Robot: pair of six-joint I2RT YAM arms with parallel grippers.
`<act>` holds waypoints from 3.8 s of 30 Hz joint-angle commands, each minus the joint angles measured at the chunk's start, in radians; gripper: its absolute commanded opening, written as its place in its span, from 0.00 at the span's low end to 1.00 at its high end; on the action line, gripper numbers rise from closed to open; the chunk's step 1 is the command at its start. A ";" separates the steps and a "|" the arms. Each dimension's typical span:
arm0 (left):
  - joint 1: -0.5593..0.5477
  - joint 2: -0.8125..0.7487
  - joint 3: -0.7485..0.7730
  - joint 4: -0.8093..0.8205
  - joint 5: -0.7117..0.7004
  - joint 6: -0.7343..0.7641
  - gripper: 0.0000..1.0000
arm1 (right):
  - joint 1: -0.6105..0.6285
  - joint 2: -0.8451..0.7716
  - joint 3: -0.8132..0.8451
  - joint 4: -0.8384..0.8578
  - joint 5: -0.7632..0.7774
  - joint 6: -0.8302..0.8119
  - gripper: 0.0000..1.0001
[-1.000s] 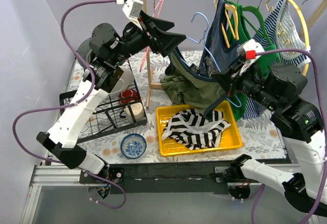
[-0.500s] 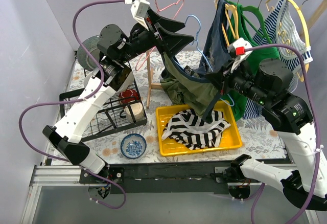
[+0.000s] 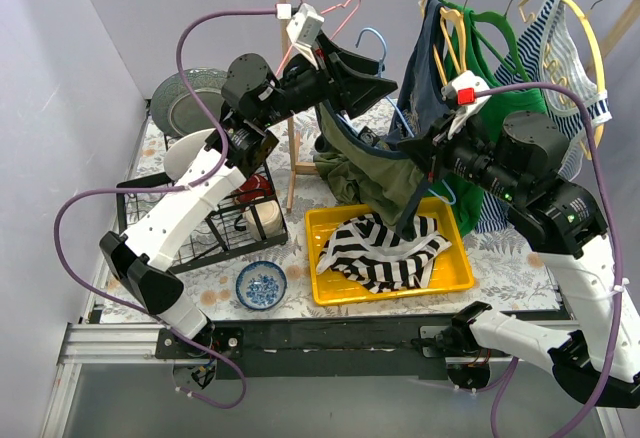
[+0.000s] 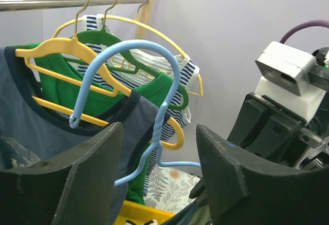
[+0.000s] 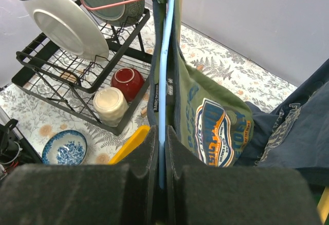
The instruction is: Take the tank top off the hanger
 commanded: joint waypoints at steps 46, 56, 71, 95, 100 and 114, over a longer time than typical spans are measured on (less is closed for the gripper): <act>-0.026 -0.068 0.183 -0.090 -0.100 -0.004 0.00 | 0.000 -0.197 0.013 0.154 0.114 0.149 0.81; -0.026 -0.160 0.157 -0.175 -0.142 0.084 0.00 | 0.000 -0.334 0.007 0.169 0.127 0.182 0.72; -0.026 -0.094 0.425 -0.147 -0.114 0.033 0.00 | 0.000 -0.397 -0.162 0.249 -0.120 0.141 0.76; -0.026 -0.226 0.157 -0.085 -0.296 0.114 0.00 | 0.000 -0.397 -0.392 0.607 -0.053 0.181 0.01; -0.026 -0.231 0.138 -0.179 -0.430 0.205 0.00 | 0.000 -0.446 -0.385 0.538 0.027 0.187 0.01; -0.026 -0.269 0.149 -0.224 -0.622 0.157 0.00 | 0.000 -0.483 -0.338 0.389 0.214 0.178 0.01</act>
